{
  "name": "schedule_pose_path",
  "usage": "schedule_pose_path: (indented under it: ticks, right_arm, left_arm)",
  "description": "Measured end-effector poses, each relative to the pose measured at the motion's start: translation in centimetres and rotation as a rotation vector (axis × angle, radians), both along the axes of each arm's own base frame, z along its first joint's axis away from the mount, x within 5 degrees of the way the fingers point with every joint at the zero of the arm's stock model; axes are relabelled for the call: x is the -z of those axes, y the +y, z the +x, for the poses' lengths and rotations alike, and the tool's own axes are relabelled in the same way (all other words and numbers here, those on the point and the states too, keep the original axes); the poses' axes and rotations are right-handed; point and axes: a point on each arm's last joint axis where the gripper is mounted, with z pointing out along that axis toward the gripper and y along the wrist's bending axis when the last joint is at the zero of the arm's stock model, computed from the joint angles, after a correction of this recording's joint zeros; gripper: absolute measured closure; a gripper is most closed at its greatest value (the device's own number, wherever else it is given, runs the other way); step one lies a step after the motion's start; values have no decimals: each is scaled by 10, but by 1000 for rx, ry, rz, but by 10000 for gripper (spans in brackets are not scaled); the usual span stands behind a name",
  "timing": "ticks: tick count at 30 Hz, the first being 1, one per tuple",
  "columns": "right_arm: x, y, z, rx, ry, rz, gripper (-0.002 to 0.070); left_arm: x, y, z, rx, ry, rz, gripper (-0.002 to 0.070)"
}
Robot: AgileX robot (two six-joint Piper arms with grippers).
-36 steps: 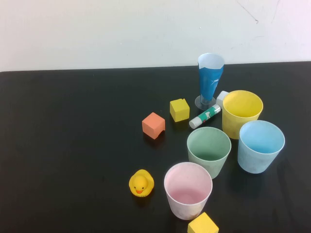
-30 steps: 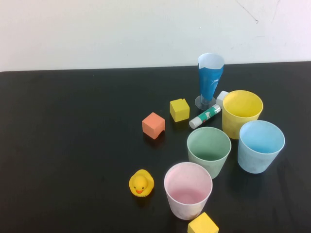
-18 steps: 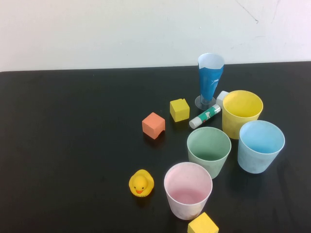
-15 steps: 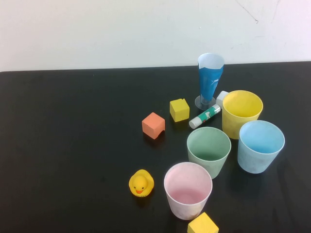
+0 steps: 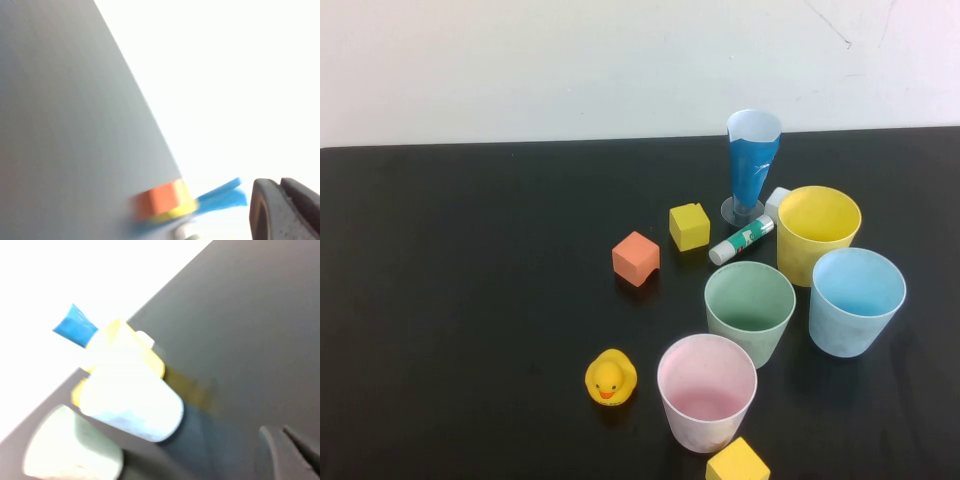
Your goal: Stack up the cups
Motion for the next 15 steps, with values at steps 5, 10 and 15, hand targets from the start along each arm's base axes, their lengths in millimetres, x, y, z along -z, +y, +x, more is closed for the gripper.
schedule_pose_path:
  ticks: [5, 10, 15]
  right_arm:
    - [0, 0, 0, -12, -9, -36, 679]
    - [0, -1, 0, -17, -13, -120, 679]
    - [1, -1, 0, -29, -13, -166, 679]
  left_arm:
    - [-5, 7, 1, -69, -35, -160, 677]
    - [-6, 11, 1, -114, -50, -182, 678]
    - [-5, -2, 0, 26, -40, -66, 677]
